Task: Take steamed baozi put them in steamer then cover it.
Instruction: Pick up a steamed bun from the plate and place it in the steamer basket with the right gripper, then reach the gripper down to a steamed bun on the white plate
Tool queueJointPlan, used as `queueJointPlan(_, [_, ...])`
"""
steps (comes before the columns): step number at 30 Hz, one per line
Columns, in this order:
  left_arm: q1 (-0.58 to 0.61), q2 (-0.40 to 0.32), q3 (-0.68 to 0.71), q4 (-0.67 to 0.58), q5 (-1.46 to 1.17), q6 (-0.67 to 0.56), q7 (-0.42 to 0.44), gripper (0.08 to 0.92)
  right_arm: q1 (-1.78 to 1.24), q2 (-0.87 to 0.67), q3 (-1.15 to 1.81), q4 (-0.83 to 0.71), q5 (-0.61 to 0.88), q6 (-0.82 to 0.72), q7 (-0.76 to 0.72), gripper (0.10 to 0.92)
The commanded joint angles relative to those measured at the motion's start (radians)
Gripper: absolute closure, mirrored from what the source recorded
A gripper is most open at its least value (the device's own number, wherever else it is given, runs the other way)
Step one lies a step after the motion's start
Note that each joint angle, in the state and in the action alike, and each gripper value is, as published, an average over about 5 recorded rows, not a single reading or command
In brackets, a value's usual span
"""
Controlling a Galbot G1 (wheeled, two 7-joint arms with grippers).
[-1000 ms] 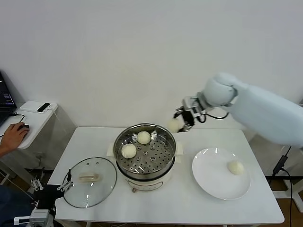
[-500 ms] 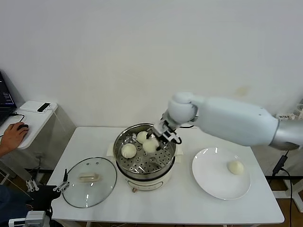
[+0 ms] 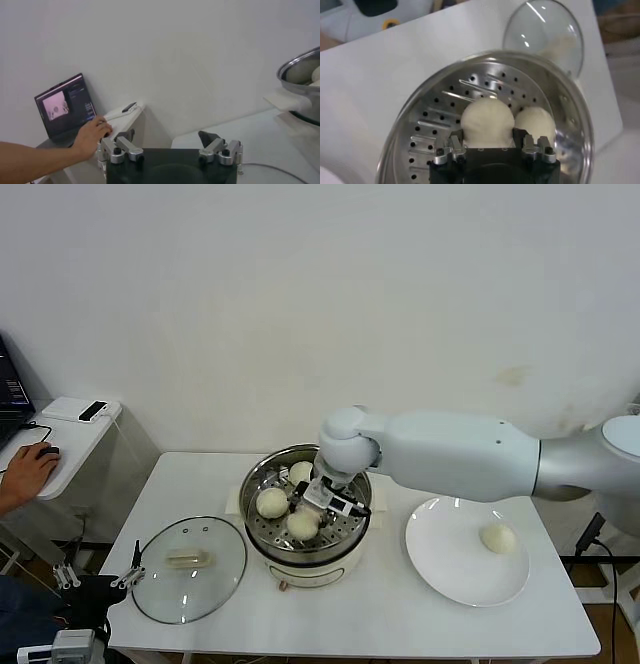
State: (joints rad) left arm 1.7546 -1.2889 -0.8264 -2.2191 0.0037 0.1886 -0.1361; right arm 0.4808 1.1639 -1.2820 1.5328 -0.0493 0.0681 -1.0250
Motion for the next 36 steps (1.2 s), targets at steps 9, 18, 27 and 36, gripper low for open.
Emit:
queueJointPlan(9, [-0.007,0.002,0.0,0.002,-0.001,0.001,0.0,0.177,0.019,0.009,-0.022,0.039,-0.023,0.053,-0.015,0.279])
queueJointPlan(18, [-0.013,0.015,-0.008,0.003,-0.006,0.002,0.0,0.177,0.071,-0.07,0.032,0.027,-0.007,0.009,-0.011,0.203])
queueJointPlan(27, [-0.018,0.042,-0.014,0.009,-0.015,0.002,0.001,0.177,0.101,-0.269,0.184,0.017,0.14,-0.358,-0.05,0.203])
queueJointPlan(36, [-0.021,0.071,-0.01,0.0,-0.026,0.006,0.004,0.177,0.005,-0.593,0.221,0.08,0.117,-0.498,-0.058,0.203])
